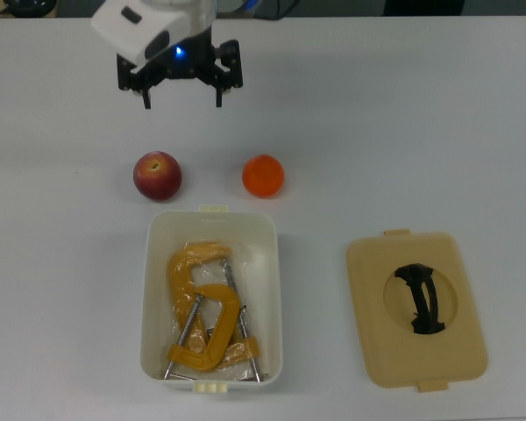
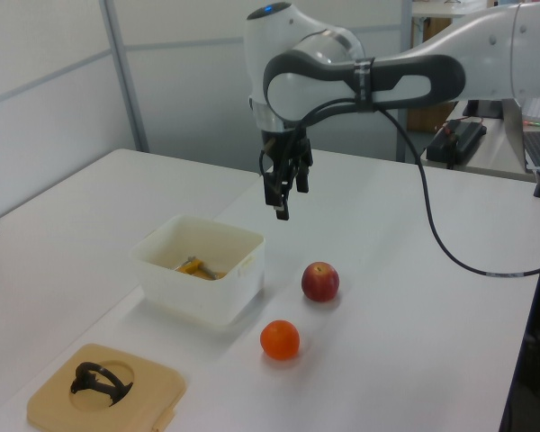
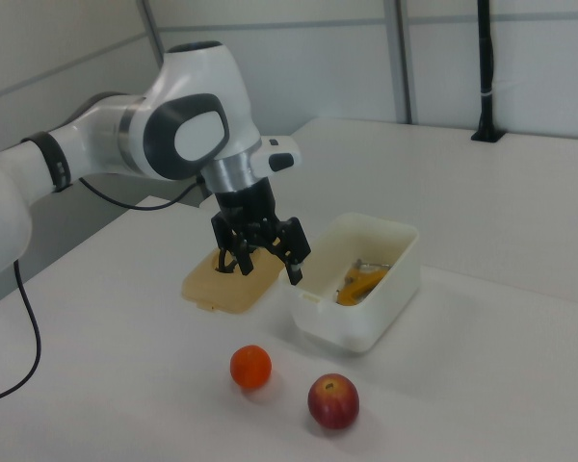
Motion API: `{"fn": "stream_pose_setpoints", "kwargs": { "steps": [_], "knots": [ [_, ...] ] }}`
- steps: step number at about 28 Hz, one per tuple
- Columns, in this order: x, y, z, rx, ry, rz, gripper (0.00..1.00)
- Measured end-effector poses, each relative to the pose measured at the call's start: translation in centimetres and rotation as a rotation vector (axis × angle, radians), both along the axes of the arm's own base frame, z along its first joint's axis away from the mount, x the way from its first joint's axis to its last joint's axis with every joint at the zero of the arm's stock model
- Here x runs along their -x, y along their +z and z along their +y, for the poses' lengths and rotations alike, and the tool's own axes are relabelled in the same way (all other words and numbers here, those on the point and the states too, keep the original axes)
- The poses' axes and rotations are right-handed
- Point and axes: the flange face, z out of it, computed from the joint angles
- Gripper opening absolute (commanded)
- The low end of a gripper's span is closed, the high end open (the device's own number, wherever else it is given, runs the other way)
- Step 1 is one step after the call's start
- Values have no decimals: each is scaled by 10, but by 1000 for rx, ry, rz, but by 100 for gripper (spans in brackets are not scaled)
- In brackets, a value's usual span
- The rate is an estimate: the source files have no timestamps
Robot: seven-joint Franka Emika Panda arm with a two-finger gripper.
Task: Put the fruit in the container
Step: 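Move the gripper down over the orange and open it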
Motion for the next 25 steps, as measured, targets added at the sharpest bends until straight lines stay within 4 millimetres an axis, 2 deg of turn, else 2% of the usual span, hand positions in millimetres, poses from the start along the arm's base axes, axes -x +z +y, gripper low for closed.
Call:
{"fn": "stream_pose_setpoints", "kwargs": {
  "steps": [2, 5, 14, 21, 25],
  "knots": [
    [4, 3, 2, 0, 3, 9, 100],
    [5, -5, 3, 0, 4, 22, 100],
    [8, -64, 14, -1, 34, 53, 100],
    [23, -128, 54, -4, 113, 77, 100],
    [30, -150, 70, -6, 143, 77, 100]
  ]
}}
